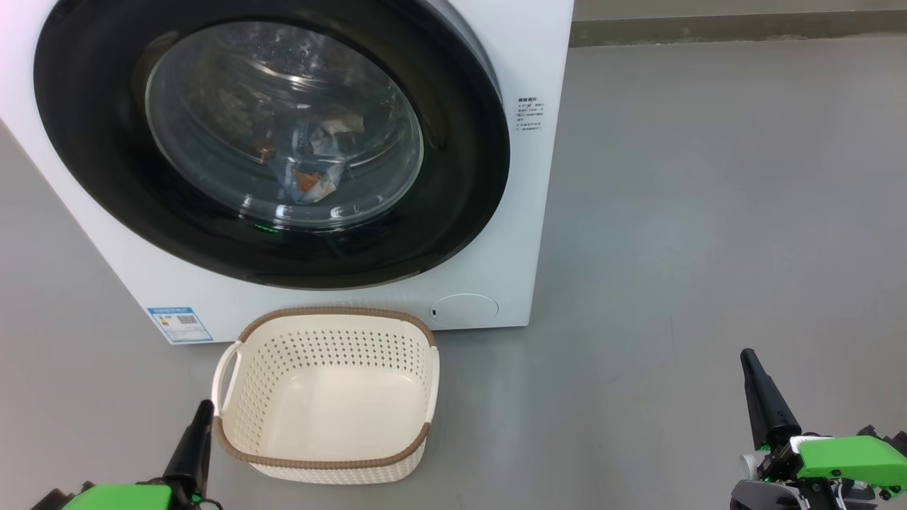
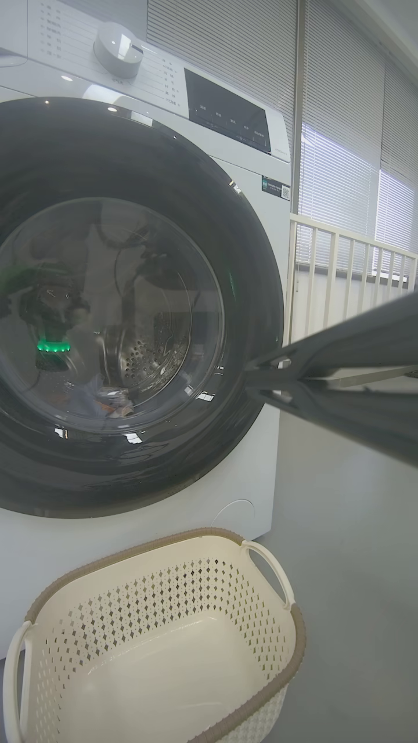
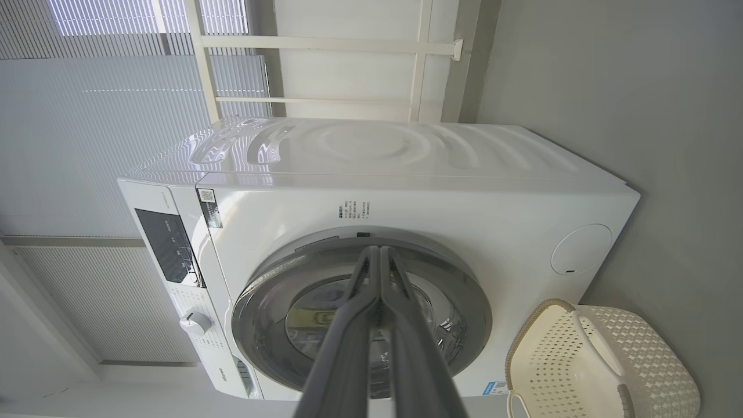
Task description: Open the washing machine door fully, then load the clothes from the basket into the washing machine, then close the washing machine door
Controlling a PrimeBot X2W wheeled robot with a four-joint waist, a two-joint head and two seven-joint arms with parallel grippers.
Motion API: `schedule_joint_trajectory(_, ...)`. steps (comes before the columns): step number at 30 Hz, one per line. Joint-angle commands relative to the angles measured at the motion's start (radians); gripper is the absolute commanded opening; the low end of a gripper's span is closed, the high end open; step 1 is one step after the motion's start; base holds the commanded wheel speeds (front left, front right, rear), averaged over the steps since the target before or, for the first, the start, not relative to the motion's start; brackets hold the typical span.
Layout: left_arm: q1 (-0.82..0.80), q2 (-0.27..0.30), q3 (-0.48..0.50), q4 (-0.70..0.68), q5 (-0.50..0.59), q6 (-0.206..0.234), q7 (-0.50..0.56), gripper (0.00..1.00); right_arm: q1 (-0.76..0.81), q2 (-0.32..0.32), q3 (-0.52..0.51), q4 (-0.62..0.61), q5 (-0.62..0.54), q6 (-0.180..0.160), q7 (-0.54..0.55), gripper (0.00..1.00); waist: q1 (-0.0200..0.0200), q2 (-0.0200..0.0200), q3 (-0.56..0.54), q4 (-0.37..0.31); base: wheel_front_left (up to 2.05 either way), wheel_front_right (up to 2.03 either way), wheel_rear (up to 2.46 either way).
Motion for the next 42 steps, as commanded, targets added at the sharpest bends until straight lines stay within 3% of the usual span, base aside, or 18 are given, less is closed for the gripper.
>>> schedule_joint_trajectory(1, -0.041, 0.013, 0.035, -0.029, -0.008, -0.003, 0.003, 0.0, -0.009, -0.003, 0.022, -0.03, 0.003, 0.002, 0.008, 0.0, 0.0, -0.0001, 0.0, 0.0, 0.0, 0.0, 0.0)
schedule_joint_trajectory(42, -0.041, 0.013, 0.034, -0.029, -0.008, -0.003, 0.003, 0.0, -0.009, -0.002, 0.022, -0.03, 0.003, 0.002, 0.008, 0.0, 0.0, -0.0001, 0.0, 0.0, 0.0, 0.0, 0.0)
